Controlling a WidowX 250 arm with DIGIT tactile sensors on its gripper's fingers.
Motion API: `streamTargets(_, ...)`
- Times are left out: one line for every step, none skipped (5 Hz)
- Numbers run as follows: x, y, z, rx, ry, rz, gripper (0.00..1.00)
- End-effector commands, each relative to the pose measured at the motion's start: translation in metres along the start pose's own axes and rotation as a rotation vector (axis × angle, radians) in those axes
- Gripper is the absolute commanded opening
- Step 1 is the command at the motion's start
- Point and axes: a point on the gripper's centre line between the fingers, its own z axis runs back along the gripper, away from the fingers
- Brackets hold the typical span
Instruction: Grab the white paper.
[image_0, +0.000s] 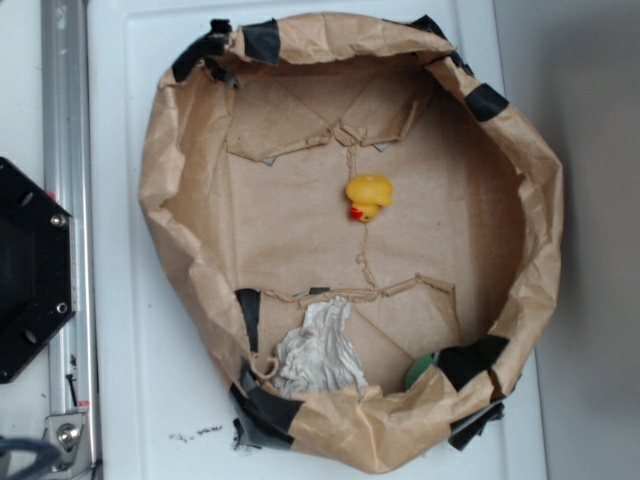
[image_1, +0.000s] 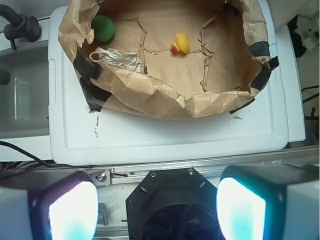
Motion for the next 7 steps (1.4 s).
streamTargets(0.000,0.000,0.000,0.000,0.000,0.000,1.00)
streamTargets(0.044,0.007,-0.030,0.033,0.015,0.173,1.00)
streamTargets(0.076,0.014,-0.049,-0.010,0.058,0.320,1.00)
streamTargets(0.092,0.024,-0.069,-0.055,0.101,0.506,1.00)
streamTargets(0.110,0.031,-0.104,-0.136,0.167,0.694,1.00)
streamTargets(0.121,0.016,-0.141,-0.190,0.245,0.753,1.00)
streamTargets(0.125,-0.009,-0.164,-0.197,0.298,0.768,1.00)
